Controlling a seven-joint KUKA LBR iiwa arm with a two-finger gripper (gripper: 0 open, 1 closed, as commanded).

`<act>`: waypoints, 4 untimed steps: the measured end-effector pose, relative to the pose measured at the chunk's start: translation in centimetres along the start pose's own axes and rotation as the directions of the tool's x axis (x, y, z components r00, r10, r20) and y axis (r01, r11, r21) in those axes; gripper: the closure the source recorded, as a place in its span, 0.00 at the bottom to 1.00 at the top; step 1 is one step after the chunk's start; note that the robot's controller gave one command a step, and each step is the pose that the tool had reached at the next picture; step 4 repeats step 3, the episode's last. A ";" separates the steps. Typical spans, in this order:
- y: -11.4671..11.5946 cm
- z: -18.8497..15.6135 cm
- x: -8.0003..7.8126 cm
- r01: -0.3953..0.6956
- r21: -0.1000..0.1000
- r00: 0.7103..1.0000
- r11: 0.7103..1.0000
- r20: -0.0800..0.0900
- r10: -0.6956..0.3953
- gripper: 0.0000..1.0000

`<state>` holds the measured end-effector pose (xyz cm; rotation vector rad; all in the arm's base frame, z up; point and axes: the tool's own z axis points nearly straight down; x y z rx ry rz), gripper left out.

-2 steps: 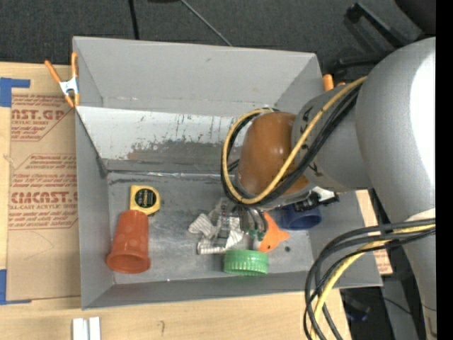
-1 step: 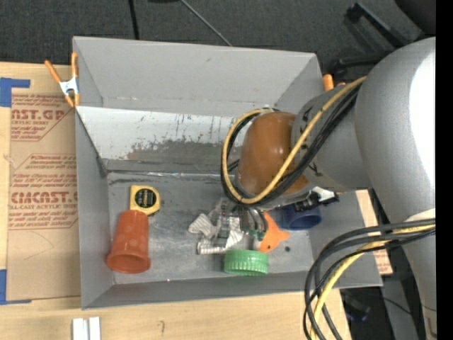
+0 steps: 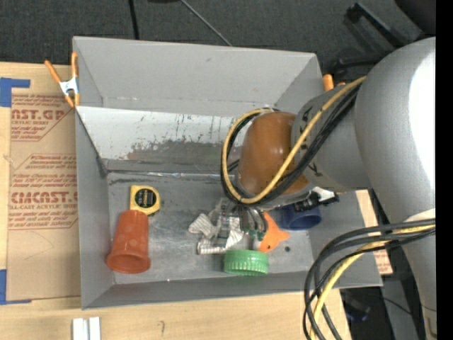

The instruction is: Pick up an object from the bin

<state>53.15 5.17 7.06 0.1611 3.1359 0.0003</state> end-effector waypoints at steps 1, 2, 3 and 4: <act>0.0 0.0 0.0 0.000 0.000 1.000 1.000 0.000 0.000 1.00; 0.0 0.0 0.0 0.000 0.000 1.000 1.000 0.000 0.000 1.00; 0.0 0.0 0.0 0.000 0.000 1.000 1.000 0.000 0.000 1.00; 0.0 0.0 0.0 0.000 0.000 1.000 1.000 0.000 0.000 1.00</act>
Offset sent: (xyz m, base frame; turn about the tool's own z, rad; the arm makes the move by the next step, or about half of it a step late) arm 0.0000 0.0000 0.0000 0.0000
